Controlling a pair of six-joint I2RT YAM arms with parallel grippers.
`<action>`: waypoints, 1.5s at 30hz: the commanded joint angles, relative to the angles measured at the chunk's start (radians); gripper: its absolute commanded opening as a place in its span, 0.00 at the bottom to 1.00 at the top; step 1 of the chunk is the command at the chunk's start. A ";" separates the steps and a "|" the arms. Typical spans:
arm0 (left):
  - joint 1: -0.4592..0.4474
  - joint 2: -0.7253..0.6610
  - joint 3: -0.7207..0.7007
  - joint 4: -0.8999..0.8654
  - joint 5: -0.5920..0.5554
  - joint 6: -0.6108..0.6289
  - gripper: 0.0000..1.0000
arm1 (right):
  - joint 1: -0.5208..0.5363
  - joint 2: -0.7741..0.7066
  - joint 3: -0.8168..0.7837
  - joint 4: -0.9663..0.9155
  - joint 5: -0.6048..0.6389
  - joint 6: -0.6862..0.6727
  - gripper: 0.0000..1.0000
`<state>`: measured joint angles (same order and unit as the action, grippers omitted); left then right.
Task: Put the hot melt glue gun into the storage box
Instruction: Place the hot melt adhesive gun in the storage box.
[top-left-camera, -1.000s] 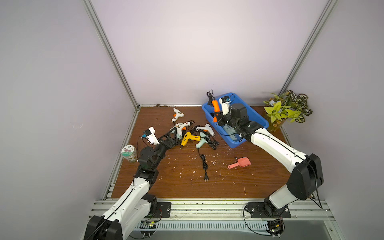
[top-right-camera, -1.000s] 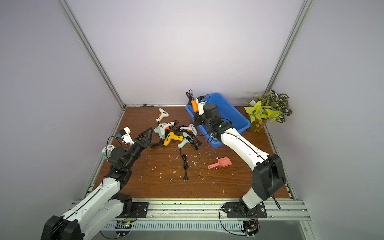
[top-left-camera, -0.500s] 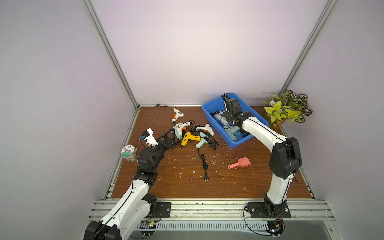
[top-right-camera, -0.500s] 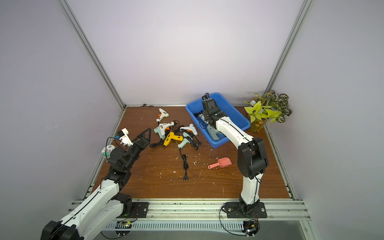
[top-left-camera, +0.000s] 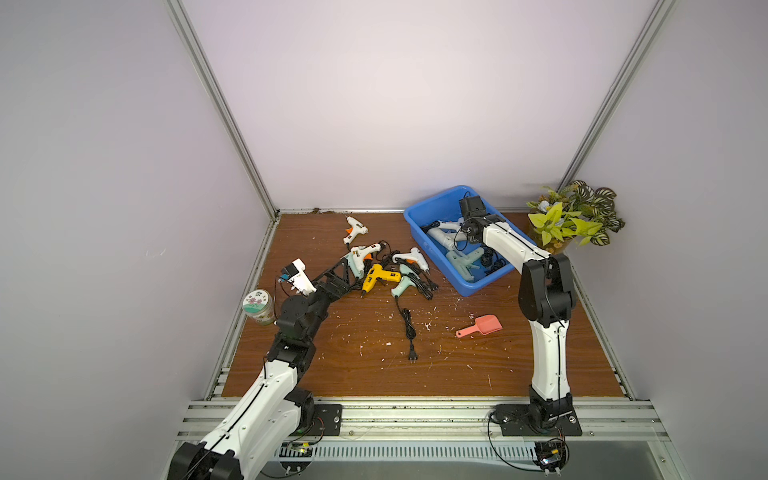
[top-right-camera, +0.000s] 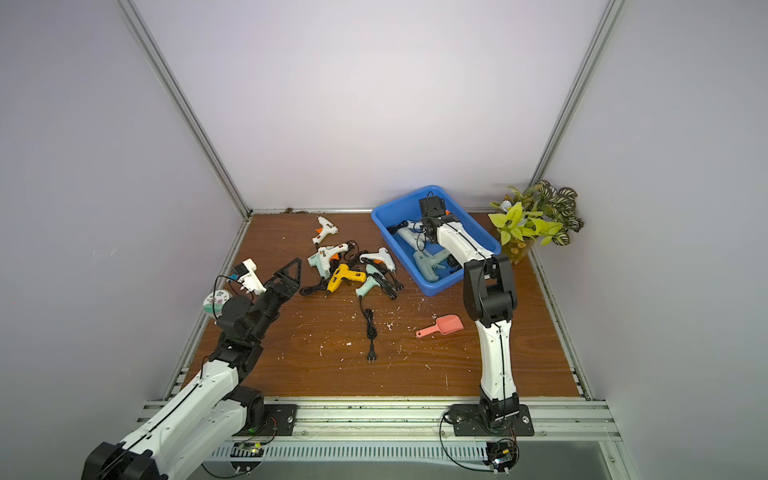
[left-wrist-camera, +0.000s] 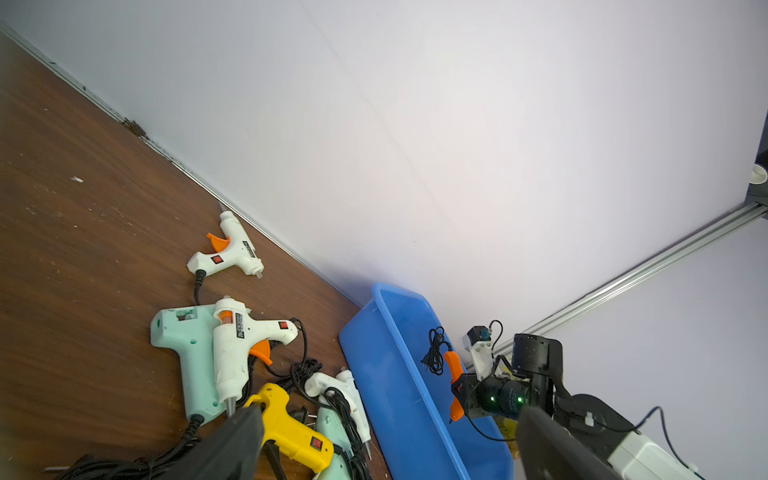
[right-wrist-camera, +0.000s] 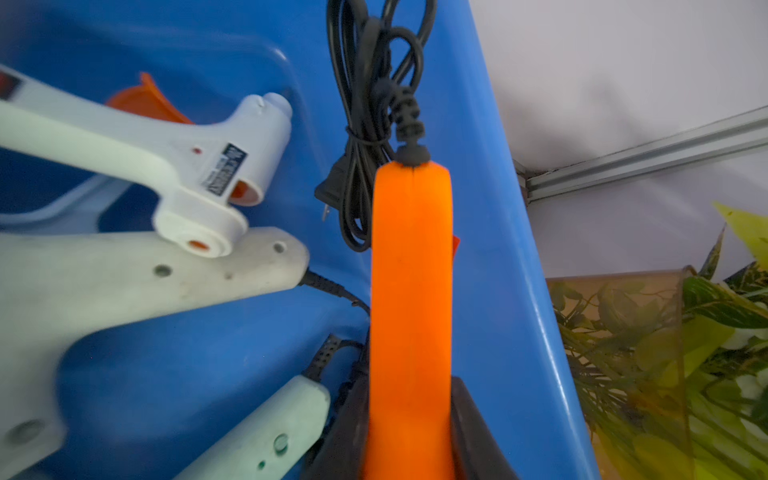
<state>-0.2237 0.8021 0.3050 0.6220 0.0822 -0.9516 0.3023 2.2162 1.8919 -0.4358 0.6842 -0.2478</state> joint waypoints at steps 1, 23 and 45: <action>-0.010 -0.007 -0.017 -0.004 -0.021 0.014 0.99 | -0.023 0.020 0.080 -0.060 0.006 0.031 0.20; -0.009 -0.024 0.007 -0.079 -0.060 0.037 0.99 | -0.036 -0.125 0.098 -0.183 -0.484 0.180 0.53; -0.006 0.117 0.104 -0.242 -0.037 0.090 0.99 | 0.202 -0.615 -0.616 0.321 -0.852 0.475 0.51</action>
<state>-0.2237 0.8913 0.3641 0.3939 0.0284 -0.8928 0.4564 1.6432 1.2739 -0.2016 -0.2020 0.2050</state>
